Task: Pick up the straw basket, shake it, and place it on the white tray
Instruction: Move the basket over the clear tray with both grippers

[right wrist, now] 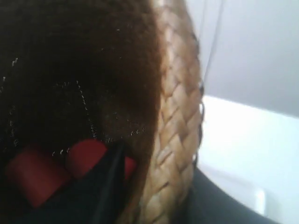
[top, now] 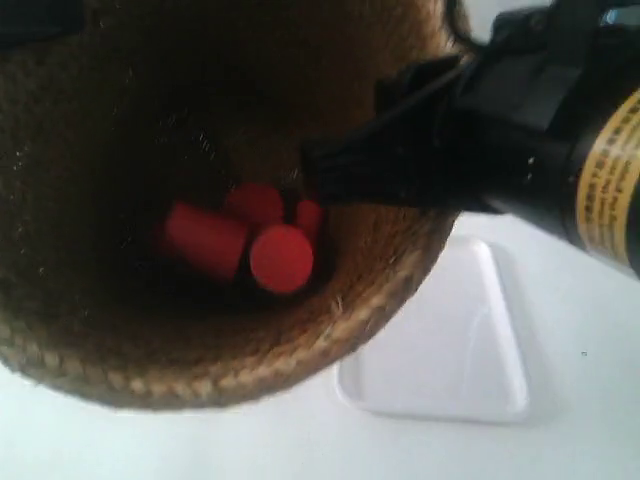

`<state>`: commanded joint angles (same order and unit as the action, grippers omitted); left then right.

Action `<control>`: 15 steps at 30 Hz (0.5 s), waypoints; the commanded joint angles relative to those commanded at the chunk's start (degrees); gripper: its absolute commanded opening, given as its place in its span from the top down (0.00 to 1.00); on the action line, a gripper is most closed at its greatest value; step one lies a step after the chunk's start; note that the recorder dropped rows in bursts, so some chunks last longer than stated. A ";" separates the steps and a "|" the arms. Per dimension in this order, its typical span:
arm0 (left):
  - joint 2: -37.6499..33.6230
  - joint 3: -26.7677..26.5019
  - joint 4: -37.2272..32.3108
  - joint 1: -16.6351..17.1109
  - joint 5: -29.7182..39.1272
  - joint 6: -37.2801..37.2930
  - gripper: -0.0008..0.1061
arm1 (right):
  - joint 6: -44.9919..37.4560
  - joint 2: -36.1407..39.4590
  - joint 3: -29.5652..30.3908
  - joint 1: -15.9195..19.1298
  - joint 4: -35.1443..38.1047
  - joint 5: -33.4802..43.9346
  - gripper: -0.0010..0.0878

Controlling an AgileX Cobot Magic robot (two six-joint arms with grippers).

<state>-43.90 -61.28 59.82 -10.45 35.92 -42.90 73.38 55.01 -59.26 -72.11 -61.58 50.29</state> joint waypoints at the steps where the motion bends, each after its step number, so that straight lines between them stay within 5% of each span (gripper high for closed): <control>1: 0.87 0.33 -1.73 0.00 -2.36 -1.47 0.99 | 0.46 -0.89 1.12 -0.41 -3.72 -3.34 0.99; 4: -2.51 6.66 -1.76 0.00 -12.32 -1.24 0.99 | 17.33 4.70 7.06 2.85 -24.67 2.19 0.99; 6: -3.74 6.13 0.87 0.00 -9.50 1.12 0.99 | 13.97 7.06 5.44 4.38 -19.68 6.06 0.99; 10: 0.73 -0.92 1.23 0.00 -1.37 -2.55 0.99 | 1.66 1.04 -0.88 -0.88 -3.05 -0.50 0.99; 12: 1.10 1.13 -1.14 0.00 -5.79 -3.91 0.99 | 4.34 -0.03 1.87 -1.33 -12.32 -3.99 0.99; 14: -2.80 6.42 0.17 0.00 -12.14 -2.93 0.99 | 18.95 5.01 6.99 2.13 -24.35 2.93 0.99; 15: -4.16 7.25 2.07 0.00 -11.42 -1.45 0.99 | 18.58 6.71 7.57 3.60 -23.49 5.88 0.99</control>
<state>-48.07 -54.03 61.89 -10.45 24.50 -44.35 91.96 61.72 -51.69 -68.52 -85.07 56.17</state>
